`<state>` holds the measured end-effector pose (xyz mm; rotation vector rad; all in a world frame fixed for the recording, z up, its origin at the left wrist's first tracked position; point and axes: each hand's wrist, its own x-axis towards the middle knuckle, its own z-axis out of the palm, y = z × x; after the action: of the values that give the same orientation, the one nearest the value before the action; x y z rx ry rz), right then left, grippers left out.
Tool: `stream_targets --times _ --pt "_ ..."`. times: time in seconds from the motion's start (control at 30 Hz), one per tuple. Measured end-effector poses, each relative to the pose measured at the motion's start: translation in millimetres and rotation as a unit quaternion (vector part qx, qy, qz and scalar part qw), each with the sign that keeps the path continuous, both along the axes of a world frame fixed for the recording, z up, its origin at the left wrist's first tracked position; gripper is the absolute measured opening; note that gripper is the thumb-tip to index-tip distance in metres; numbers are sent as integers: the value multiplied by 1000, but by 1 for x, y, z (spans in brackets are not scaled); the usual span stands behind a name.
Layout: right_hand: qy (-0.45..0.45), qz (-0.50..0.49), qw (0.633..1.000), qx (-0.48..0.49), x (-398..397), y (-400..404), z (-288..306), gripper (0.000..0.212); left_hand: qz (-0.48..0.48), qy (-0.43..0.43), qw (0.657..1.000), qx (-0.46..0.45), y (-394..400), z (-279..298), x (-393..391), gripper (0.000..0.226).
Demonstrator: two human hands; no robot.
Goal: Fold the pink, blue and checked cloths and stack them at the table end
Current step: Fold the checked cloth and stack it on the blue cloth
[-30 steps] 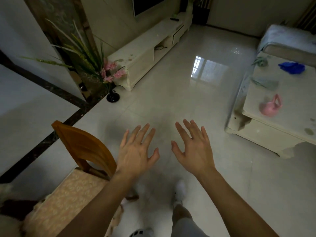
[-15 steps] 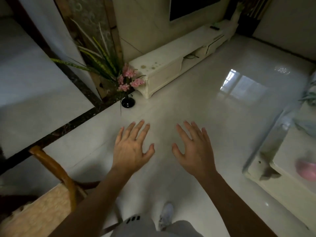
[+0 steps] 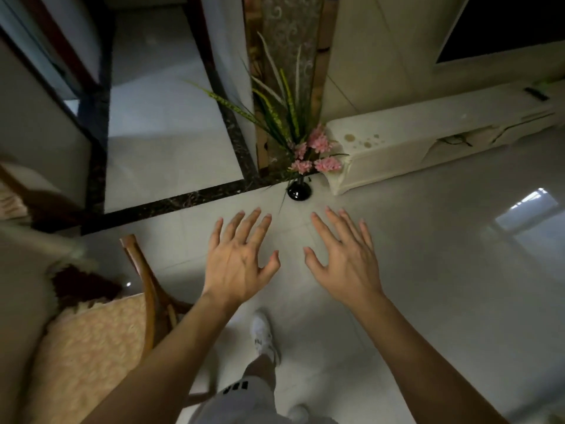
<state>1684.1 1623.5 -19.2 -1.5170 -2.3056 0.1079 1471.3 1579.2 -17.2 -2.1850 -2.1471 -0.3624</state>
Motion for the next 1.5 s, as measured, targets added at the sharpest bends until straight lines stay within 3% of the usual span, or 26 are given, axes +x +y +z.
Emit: stream_targets --times 0.5,0.8,1.23,1.5 --pt "-24 162 987 -2 -186 200 6 67 164 -15 986 -8 132 -7 -148 69" --pt "-21 251 968 -7 -278 279 7 66 266 -9 963 -29 182 -5 -216 71" --pt "-28 418 907 -51 -398 418 -16 64 408 -27 911 -56 285 -15 -286 69" --pt "-63 519 852 -41 -468 479 -6 67 509 -42 859 -38 329 -13 -316 70"
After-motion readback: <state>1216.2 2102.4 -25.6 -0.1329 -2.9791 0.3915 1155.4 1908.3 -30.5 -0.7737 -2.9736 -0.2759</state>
